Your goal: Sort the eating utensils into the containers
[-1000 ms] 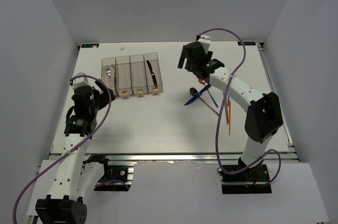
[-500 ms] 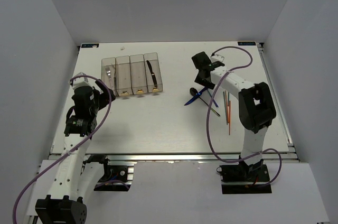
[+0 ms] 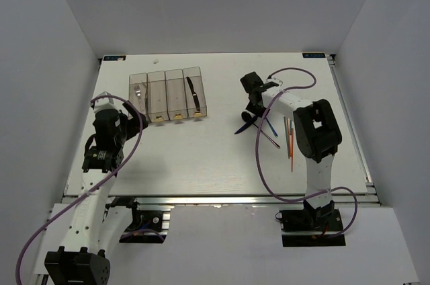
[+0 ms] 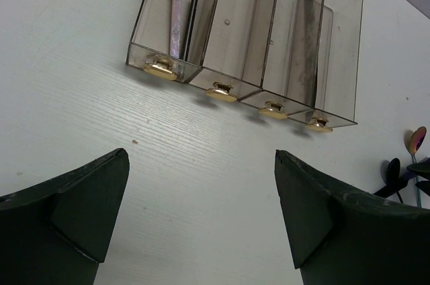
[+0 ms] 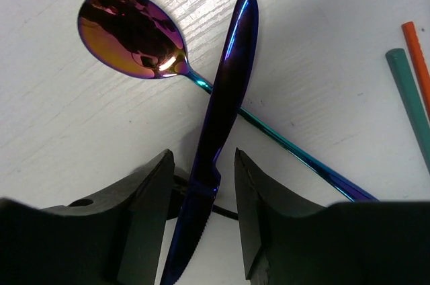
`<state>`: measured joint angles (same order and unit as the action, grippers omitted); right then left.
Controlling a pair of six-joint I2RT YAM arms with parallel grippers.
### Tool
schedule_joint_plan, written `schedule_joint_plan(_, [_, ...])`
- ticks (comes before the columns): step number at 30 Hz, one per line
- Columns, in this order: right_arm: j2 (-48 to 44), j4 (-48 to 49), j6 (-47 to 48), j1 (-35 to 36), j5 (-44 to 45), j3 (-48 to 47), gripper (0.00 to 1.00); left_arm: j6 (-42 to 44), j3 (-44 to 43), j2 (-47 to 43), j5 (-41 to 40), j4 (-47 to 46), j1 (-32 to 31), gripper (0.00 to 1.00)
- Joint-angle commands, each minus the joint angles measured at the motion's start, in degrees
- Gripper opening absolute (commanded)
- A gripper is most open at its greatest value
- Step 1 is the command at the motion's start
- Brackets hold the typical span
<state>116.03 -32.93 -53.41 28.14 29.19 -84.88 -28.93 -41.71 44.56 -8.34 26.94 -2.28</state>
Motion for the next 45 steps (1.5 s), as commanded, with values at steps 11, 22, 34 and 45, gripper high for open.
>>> schedule_joint_plan(11, [3.50, 0.85, -3.54, -0.63, 1.05, -0.64, 0.29, 0.63, 0.14, -0.08, 0.87, -0.48, -0.44, 0.98])
schedule_joint_plan(22, [0.08, -0.73, -9.08, -0.72, 2.45, 1.65, 0.04, 0.63, 0.14, 0.09, 0.78, -0.40, -0.44, 0.98])
schedule_joint_plan(34, [-4.23, -5.91, -9.35, -0.46, 6.23, -6.69, 0.00, 0.63, 0.14, 0.53, 0.96, -0.57, -0.53, 0.98])
schedule_joint_plan(45, [-9.52, 28.53, 21.19, 8.59, -10.10, -3.87, 0.00, 0.54, -0.12, 0.18, -0.10, -0.22, -0.44, 0.98])
